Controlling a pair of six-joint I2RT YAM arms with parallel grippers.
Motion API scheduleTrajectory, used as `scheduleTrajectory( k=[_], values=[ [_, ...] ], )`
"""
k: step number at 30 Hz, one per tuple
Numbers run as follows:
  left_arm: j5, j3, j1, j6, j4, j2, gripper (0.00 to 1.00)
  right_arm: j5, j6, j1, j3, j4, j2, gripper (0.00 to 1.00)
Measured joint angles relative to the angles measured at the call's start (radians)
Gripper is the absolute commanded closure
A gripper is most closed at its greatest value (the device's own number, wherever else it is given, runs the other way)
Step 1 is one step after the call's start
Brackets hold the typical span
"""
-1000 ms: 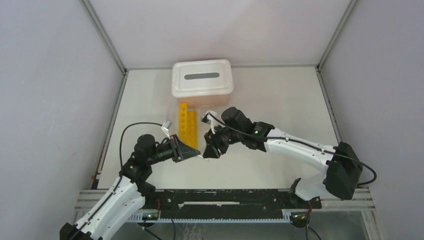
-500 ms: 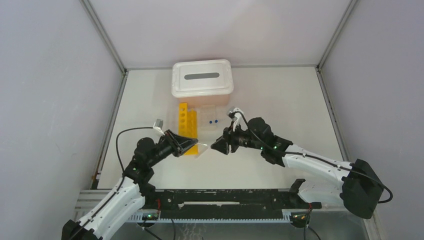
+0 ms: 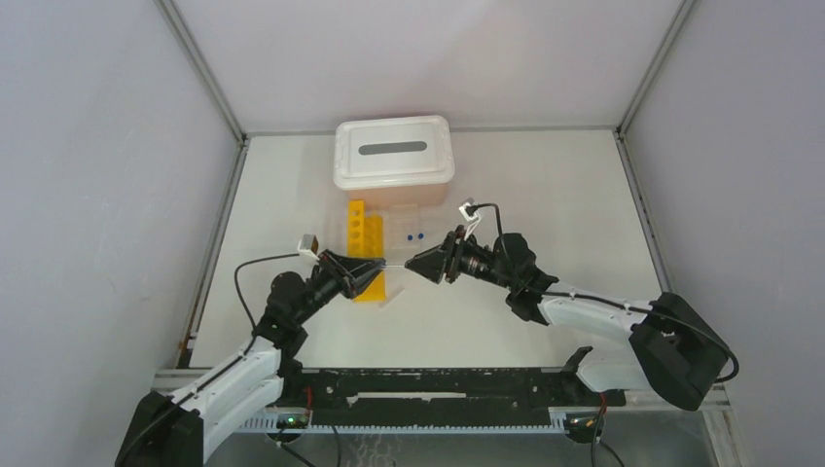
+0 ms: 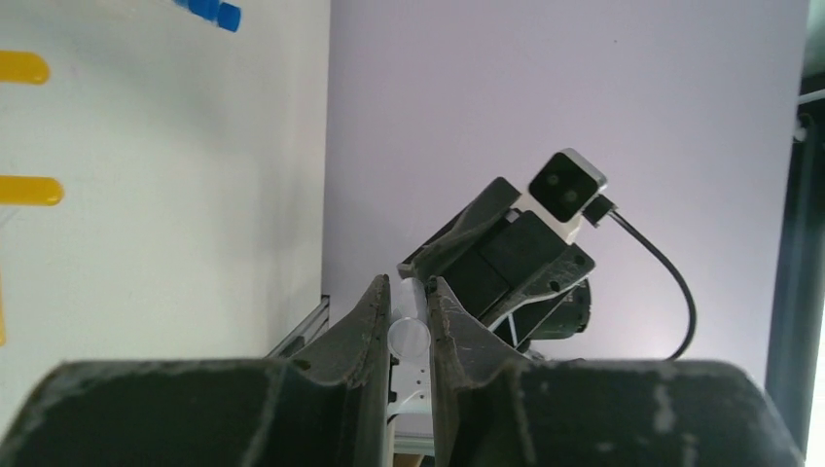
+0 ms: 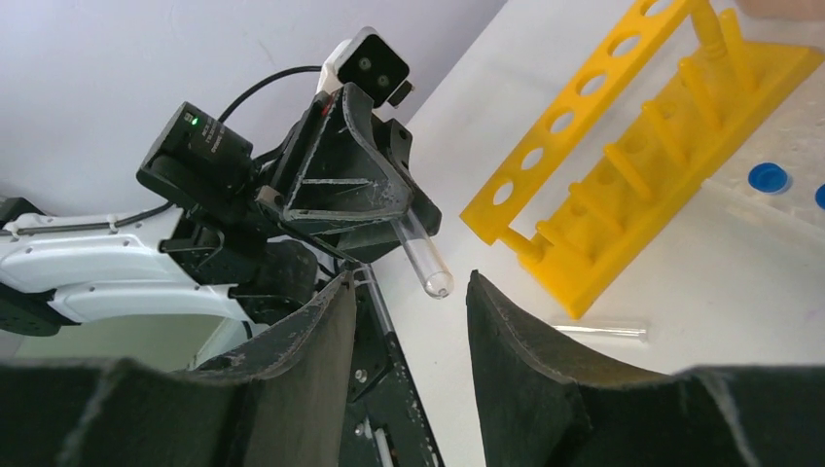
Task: Organize the chemistry lab equipment
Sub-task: Pick up the test tube at the center of the board.
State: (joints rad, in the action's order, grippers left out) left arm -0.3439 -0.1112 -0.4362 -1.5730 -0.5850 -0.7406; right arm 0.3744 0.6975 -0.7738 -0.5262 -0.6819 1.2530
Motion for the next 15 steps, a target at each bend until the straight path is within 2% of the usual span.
scheduleTrajectory(
  k=[15],
  values=[
    [-0.008, 0.001, 0.007, -0.028, -0.132, -0.066, 0.91, 0.035, 0.064, 0.002, 0.002, -0.103, 0.071, 0.51]
  ],
)
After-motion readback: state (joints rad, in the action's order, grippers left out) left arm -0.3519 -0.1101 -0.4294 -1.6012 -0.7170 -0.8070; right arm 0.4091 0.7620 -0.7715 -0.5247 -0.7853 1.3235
